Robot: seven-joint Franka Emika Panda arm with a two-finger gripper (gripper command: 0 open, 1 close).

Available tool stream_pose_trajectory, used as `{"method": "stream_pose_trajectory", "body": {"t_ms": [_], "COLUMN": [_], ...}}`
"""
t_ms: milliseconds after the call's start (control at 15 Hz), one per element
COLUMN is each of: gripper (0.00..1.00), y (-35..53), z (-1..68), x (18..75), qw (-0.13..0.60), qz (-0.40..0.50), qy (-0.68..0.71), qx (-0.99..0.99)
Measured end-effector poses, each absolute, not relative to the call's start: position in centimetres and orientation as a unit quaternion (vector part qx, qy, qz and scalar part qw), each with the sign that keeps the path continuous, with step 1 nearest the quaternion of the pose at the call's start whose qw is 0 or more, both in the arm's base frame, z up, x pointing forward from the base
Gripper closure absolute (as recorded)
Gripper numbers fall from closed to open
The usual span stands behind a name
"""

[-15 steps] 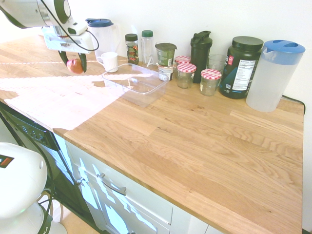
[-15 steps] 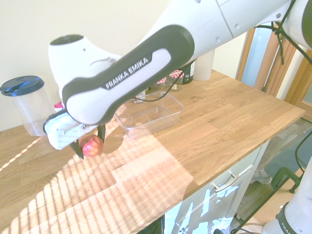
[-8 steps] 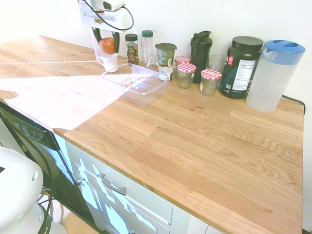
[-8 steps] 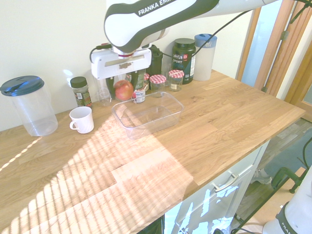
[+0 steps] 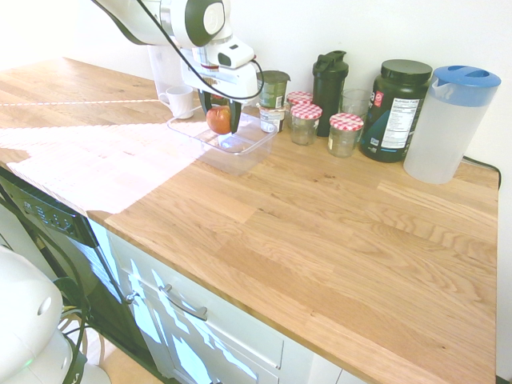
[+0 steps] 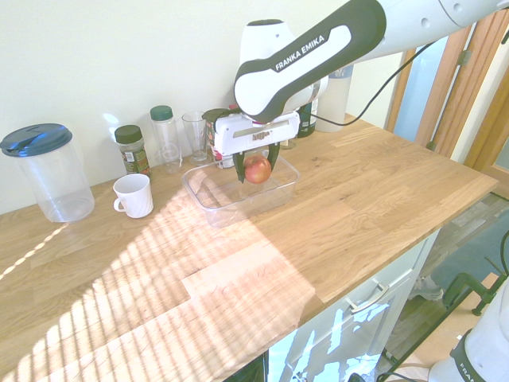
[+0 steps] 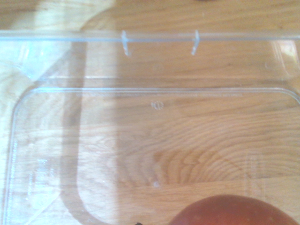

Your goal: Put the apple into the container

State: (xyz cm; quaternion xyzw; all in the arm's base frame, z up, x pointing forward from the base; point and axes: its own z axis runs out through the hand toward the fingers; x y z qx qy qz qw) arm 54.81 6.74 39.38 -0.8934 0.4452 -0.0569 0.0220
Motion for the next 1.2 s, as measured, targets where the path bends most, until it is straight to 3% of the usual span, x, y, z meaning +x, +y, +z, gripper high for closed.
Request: {"method": "stream_pose_trajectory", "body": {"t_ms": [67, 133, 867, 1200], "gripper": [1.00, 0.00, 0.00, 0.00], "y": [6.5, 6.3, 6.1, 6.3], "z": [38.7, 38.1, 36.7, 42.2], "x": [54.5, 54.2, 53.8, 54.6], "qw": [0.020, 0.018, 0.018, 0.031], "qz": [-0.054, -0.051, -0.050, -0.071], "qy": [0.447, 0.449, 0.453, 0.450], "qx": [-0.893, -0.892, -0.890, -0.890]}}
